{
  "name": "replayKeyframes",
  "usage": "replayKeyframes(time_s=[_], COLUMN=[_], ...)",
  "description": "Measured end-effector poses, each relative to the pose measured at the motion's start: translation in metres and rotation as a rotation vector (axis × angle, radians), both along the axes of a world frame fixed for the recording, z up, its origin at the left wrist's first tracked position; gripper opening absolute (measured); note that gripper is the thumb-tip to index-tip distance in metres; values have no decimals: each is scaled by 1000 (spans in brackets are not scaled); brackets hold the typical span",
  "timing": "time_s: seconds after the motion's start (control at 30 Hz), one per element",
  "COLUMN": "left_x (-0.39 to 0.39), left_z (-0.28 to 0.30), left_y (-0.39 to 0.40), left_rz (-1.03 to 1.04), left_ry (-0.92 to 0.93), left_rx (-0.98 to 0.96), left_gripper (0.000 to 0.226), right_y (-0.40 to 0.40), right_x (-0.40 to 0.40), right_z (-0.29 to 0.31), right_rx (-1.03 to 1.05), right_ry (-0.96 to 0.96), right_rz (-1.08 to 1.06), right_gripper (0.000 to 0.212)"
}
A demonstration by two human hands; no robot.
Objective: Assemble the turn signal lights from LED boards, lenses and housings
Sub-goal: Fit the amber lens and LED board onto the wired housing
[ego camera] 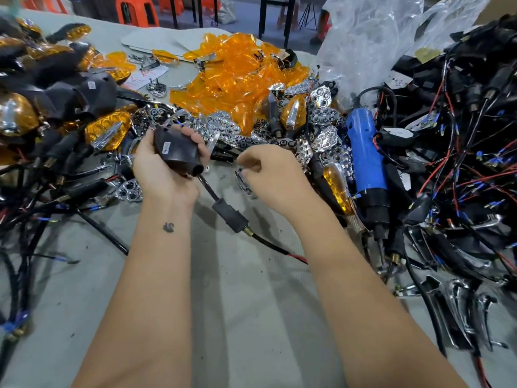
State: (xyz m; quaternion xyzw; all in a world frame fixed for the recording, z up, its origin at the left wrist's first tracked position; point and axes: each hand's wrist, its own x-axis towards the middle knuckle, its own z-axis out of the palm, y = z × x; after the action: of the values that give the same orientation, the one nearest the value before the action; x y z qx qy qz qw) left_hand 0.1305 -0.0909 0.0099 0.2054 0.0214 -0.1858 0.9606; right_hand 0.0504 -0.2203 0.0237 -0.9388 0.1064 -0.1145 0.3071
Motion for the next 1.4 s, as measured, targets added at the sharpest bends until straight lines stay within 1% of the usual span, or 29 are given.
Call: replayKeyframes(time_s=[0.07, 0.17, 0.27, 0.3, 0.4, 0.47, 0.53, 0.63, 0.7, 0.77, 0.83, 0.9, 0.93, 1.03, 1.13, 1.2, 1.27, 1.4], left_x=[1, 0, -1, -1, -1, -1, 0, 0, 0, 0, 1, 2, 2, 2, 2, 2, 3, 6], left_z=[0, -1, -2, -3, -3, -3, -2, -2, -2, -2, -3, -3, -3, -3, -1, 0, 0, -3], left_y=[1, 1, 0, 0, -1, -2, -2, -2, -4, -5, -6, -7, -8, -10, -14, -17, -20, -20], left_rz=[-23, -65, -86, -87, -67, -42, -28, -12, -11, -7, -4, -10, -16, -42, -48, -46, -40, -50], left_ry=[14, -12, -40, -41, -39, -29, -11, 1, 9, 17, 16, 18, 21, 34, 49, 60, 64, 42], left_rx=[-64, -28, 35, 45, 81, 113, 115, 126, 110, 87, 90, 111, 125, 171, 289, 351, 385, 437], left_gripper=[40, 42, 42, 42, 41, 41, 41, 42, 43, 44, 43, 41, 41, 39, 38, 40, 41, 44], right_y=[6, 14, 16, 17, 18, 15, 8, -3, -8, -8, -5, -3, -1, 4, 11, 17, 20, 20], right_x=[10, 24, 30, 31, 31, 30, 29, 29, 31, 35, 40, 46, 49, 55, 56, 54, 52, 46], right_z=[-2, -8, -11, -10, -8, -9, -11, -13, -14, -15, -16, -18, -18, -16, -14, -12, -10, -6], right_rx=[-128, -389, -469, -474, -437, -414, -370, -264, -189, -142, -175, -262, -283, -286, -394, -457, -432, -427], right_ry=[-12, 80, 108, 108, 125, 144, 143, 109, 92, 78, 91, 130, 134, 91, 69, 60, 45, 40], right_rz=[47, 163, 136, 119, 102, 77, -10, -128, -125, -93, -82, -105, -121, -143, -107, -78, -59, -54], right_gripper=[32, 24, 19, 17, 20, 16, 14, 22, 30, 30, 29, 36, 37, 23, 10, 12, 16, 13])
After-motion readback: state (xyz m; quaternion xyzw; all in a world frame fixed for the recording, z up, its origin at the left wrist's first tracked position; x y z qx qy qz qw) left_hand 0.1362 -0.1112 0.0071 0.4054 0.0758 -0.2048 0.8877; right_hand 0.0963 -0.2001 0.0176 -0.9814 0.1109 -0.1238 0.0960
